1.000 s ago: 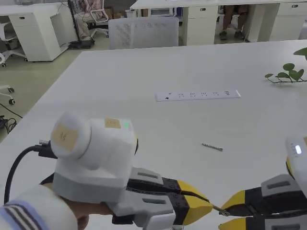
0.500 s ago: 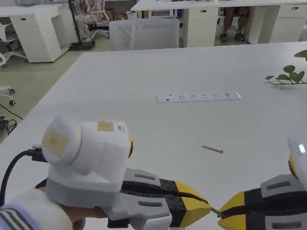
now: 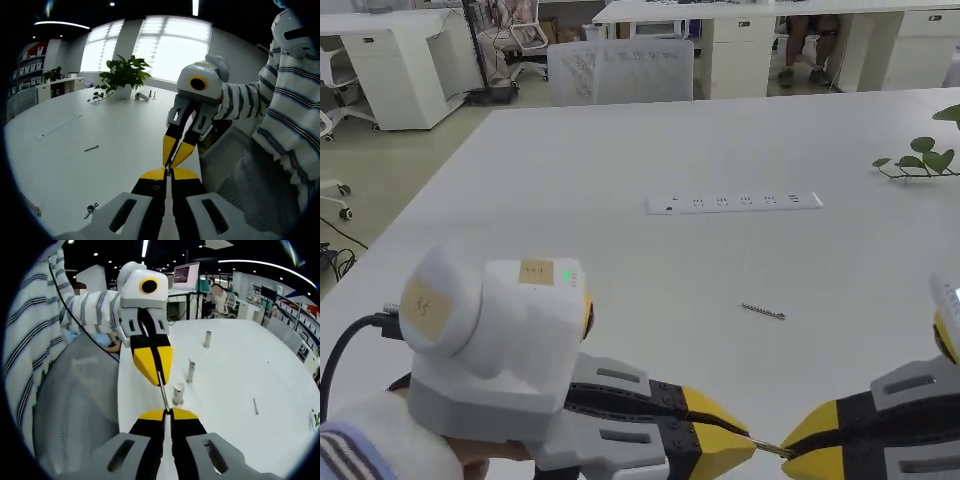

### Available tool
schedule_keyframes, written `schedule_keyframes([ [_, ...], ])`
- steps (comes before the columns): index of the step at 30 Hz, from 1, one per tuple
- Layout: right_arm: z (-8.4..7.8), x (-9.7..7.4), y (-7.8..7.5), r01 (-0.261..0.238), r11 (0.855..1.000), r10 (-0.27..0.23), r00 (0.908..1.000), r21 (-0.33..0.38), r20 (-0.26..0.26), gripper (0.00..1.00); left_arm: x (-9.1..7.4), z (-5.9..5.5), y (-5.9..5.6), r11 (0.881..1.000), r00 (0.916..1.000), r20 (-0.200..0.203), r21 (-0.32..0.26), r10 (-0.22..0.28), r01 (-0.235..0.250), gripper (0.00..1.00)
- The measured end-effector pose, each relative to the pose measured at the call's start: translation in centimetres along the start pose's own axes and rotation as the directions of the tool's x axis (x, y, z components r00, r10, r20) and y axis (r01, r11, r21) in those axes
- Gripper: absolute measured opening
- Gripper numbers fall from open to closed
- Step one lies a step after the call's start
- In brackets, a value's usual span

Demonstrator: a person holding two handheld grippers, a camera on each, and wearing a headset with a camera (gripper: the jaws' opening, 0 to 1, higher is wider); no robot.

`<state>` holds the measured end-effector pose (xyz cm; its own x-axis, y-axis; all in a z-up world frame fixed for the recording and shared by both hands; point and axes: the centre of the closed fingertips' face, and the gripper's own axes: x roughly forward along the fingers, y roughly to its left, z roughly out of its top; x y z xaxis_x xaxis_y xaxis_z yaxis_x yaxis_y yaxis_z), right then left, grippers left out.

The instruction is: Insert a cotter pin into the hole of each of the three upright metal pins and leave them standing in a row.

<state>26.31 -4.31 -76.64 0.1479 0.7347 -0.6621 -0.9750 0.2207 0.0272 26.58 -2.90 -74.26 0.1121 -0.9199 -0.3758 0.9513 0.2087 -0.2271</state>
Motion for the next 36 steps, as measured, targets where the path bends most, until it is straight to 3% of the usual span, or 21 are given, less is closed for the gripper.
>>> schedule_keyframes([
  [11,0.2,-0.5,0.8,-0.051,0.997,0.050,0.9982,-0.050,-0.034,0.03,0.2,-1.1,-0.3,0.998,0.9987,-0.046,0.053,-0.022,0.024,0.01],
  [16,0.2,-0.8,1.0,-0.066,0.995,0.062,0.9965,-0.074,-0.056,0.03,0.3,-1.1,-0.5,0.997,0.9988,-0.043,0.066,-0.026,0.029,0.01],
  [19,0.3,-1.0,1.3,-0.081,0.993,0.076,0.9953,-0.083,-0.060,0.03,0.4,-1.5,-0.5,0.996,0.9974,-0.067,0.085,-0.027,0.033,0.00],
  [36,-0.1,-1.0,1.3,-0.111,0.989,0.102,0.9906,-0.097,-0.091,0.03,0.5,-1.6,-0.9,0.993,0.9963,-0.072,0.106,-0.048,0.055,0.00],
])
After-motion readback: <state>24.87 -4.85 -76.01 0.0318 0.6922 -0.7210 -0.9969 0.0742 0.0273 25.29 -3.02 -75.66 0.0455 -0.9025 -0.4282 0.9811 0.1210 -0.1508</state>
